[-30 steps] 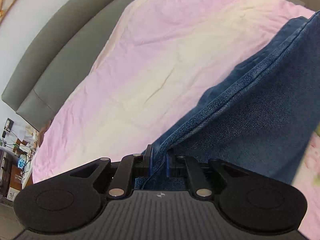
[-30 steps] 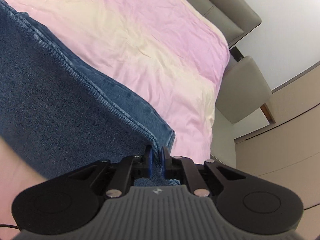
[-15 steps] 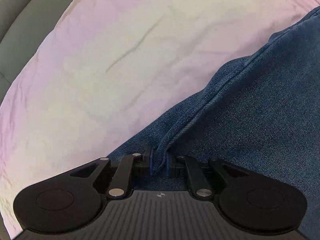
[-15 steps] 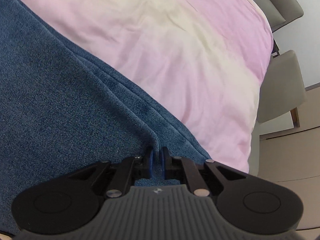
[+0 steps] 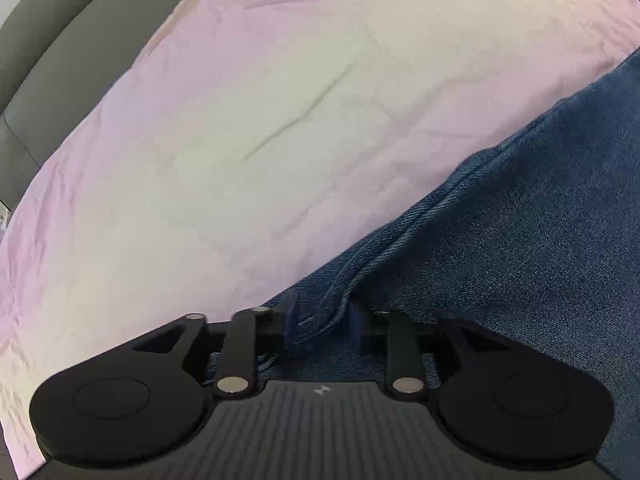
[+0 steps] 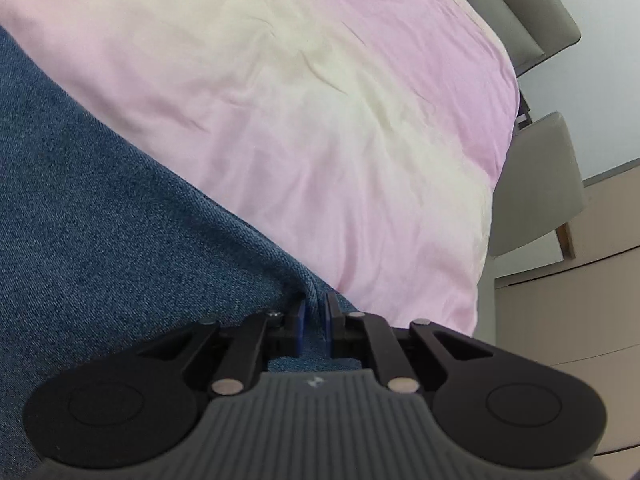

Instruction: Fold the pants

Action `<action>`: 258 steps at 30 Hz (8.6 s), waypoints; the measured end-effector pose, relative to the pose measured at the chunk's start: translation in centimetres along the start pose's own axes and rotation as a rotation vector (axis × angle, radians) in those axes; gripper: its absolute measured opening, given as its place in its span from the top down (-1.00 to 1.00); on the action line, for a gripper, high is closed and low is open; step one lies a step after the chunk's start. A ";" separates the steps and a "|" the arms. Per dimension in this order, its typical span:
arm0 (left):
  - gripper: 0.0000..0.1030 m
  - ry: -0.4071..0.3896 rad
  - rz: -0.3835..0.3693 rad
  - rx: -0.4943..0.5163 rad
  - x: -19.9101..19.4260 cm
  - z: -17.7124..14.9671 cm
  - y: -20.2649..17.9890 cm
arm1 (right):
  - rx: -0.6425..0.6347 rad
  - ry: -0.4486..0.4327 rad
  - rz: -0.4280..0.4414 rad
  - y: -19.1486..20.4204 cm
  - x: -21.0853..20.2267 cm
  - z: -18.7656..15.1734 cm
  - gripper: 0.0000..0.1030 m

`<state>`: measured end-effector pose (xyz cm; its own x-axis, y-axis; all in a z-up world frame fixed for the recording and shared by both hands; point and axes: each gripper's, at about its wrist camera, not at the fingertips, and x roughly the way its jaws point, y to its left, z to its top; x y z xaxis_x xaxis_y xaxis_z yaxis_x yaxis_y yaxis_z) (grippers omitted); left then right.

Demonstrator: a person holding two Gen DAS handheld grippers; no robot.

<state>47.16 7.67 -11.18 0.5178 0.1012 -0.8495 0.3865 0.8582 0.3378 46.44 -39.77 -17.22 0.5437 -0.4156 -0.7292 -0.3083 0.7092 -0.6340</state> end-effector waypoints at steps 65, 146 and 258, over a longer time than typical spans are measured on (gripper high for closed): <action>-0.44 -0.043 0.192 -0.739 -10.1 -13.7 7.7 | 1.159 0.060 0.337 -10.8 -1.7 -23.1 0.23; 0.16 -0.163 0.295 -0.780 -2.1 -9.7 13.4 | 0.951 -0.143 -0.005 -13.8 0.7 -10.5 0.86; 0.66 -0.142 -0.468 -0.063 -8.4 5.4 -27.0 | 1.514 -0.119 0.518 -11.4 0.9 -28.6 0.69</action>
<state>36.54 -19.06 -10.91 0.4003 -0.3684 -0.8391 0.5580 0.8243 -0.0956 28.11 -64.48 -18.00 0.7085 0.0310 -0.7050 0.5108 0.6667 0.5427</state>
